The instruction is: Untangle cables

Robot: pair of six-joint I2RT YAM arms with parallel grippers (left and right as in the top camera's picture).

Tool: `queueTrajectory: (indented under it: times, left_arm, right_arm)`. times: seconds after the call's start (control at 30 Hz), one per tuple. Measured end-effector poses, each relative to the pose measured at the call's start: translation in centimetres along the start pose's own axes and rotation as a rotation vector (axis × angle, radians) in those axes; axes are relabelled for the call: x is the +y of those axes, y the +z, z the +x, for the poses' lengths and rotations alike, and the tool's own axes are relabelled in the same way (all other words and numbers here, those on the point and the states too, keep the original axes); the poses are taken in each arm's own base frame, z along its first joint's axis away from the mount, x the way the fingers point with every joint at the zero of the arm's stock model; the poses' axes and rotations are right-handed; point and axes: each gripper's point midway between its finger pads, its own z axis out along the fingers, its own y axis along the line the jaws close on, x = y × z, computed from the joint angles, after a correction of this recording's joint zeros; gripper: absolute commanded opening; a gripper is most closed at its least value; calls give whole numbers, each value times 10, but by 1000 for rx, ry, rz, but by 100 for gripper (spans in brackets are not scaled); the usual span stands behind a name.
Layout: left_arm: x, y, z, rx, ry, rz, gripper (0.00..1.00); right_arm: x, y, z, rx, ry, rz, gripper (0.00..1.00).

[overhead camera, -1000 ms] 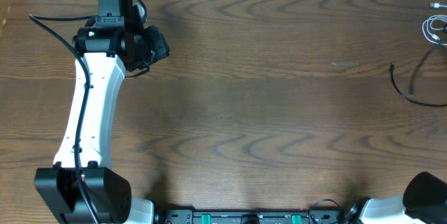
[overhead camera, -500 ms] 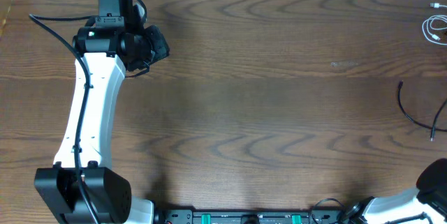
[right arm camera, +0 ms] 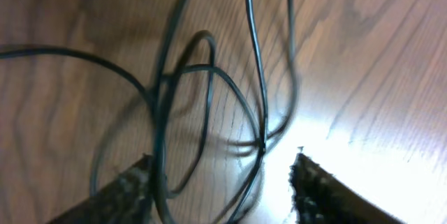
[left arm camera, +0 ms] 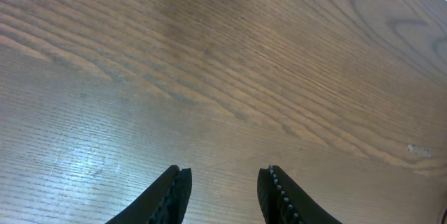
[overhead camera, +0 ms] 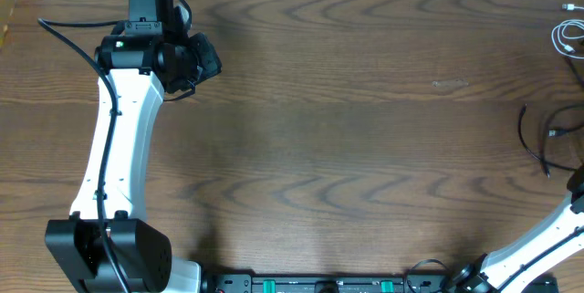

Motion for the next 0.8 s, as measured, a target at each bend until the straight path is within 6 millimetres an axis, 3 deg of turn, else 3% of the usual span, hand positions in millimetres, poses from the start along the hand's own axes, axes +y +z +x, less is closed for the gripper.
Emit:
queueTrajectory:
  times: [0.23, 0.37, 0.5, 0.53, 0.6, 0.73, 0.8]
  left_arm:
    - [0, 0, 0, 0, 0, 0, 37]
    - [0, 0, 0, 0, 0, 0, 37]
    - [0, 0, 0, 0, 0, 0, 37]
    - [0, 0, 0, 0, 0, 0, 37]
    - [0, 0, 0, 0, 0, 0, 37]
    - [0, 0, 0, 0, 0, 0, 37]
    - [0, 0, 0, 0, 0, 0, 36]
  right_arm:
    - [17, -6, 5, 26, -91, -107, 99]
    - [34, -48, -4, -39, -180, -271, 99]
    - [33, -116, -15, -172, -231, -393, 99]
    - [30, -145, -17, -229, -255, -438, 99]
    - [21, -184, -16, -302, -271, -475, 99]
    - [9, -211, -9, -342, -270, -490, 98]
    - [17, -216, -4, -331, -297, -544, 97]
